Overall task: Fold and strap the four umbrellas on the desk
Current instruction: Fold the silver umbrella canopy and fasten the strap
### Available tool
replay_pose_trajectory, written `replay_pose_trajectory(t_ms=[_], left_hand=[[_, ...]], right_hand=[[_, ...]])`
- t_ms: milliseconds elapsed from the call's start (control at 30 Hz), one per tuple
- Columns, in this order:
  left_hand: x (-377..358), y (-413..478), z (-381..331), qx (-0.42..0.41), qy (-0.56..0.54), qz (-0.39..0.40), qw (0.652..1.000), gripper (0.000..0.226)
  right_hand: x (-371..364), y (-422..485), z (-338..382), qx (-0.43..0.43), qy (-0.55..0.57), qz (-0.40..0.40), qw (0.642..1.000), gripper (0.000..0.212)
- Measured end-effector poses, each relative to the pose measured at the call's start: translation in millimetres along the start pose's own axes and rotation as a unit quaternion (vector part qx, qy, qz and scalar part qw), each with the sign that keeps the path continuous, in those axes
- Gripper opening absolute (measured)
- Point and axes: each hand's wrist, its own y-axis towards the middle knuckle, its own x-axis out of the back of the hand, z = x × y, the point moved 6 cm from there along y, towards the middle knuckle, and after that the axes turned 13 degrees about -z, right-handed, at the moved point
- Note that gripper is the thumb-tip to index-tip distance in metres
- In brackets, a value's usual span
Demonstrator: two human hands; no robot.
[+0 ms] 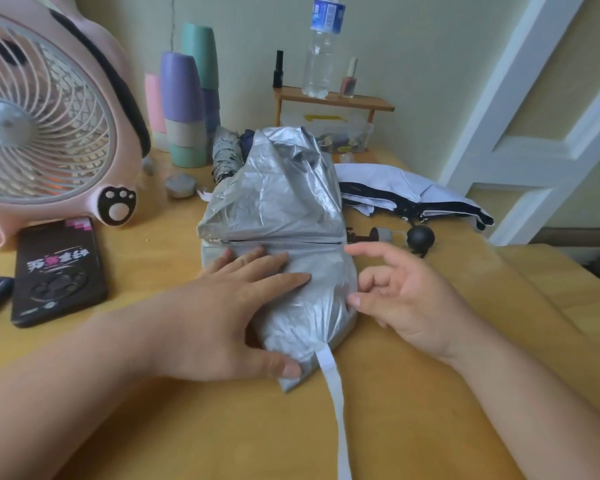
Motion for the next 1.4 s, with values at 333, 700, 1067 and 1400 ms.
replay_pose_trajectory(t_ms=[333,700,1067,1400], left_hand=[[37.4,-13.0,-33.2,0.093,0.100,-0.107,0.985,0.074],[14.9,-9.7,-42.8,0.165,0.066,-0.026,0.984,0.066],[23.2,-10.6,-45.6,-0.014,-0.002,-0.125,0.992,0.023],[57.7,-13.2,-40.4,-0.145,-0.135,-0.191,0.961,0.022]], right_hand=[[-6.5,-4.4,3.1,0.074,0.015,0.011,0.997,0.043],[-14.0,-4.1,-0.9,0.061,0.025,0.059,0.996,0.045],[1.9,9.8,-4.6,0.051,0.126,-0.045,0.990,0.035],[4.0,7.7,-0.9,0.043,0.090,-0.024,0.995,0.035]])
